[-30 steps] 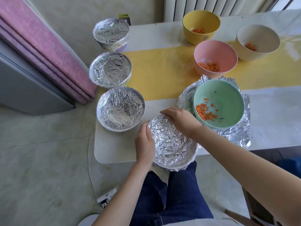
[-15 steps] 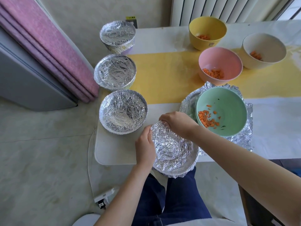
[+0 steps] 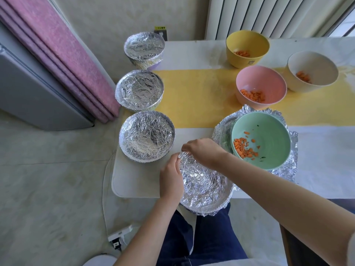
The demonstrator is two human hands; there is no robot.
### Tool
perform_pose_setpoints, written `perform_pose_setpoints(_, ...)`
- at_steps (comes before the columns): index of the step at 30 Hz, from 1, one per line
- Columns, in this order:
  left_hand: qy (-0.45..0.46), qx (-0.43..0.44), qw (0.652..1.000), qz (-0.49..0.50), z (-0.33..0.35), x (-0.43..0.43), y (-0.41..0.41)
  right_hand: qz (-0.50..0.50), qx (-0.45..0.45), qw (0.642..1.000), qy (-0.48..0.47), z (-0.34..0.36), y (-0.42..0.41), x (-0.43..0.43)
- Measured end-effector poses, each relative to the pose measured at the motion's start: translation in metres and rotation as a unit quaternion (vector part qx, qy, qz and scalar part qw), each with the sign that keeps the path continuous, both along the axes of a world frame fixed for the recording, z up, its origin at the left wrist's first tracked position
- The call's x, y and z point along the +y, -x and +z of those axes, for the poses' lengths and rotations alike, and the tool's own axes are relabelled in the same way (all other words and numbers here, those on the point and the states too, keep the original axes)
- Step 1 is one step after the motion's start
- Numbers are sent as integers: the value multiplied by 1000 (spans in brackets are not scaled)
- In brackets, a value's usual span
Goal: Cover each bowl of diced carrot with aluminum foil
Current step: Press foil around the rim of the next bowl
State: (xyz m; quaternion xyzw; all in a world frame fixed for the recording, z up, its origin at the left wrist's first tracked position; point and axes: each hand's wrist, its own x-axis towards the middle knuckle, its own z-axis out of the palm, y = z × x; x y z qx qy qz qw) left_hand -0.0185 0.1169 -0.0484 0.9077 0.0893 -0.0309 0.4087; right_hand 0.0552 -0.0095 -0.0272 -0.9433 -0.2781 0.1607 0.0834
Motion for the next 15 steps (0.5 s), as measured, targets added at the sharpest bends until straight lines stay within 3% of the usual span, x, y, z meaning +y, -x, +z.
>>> perform_pose_setpoints(5, -2, 2, 1000, -3, -1, -1, 0, -42, 92, 991, -86, -1, -5, -12)
perform_pose_setpoints(15, 7, -8, 1000, -10, -3, 0, 7, -65, 73, 989, -114, 0, 4, -17)
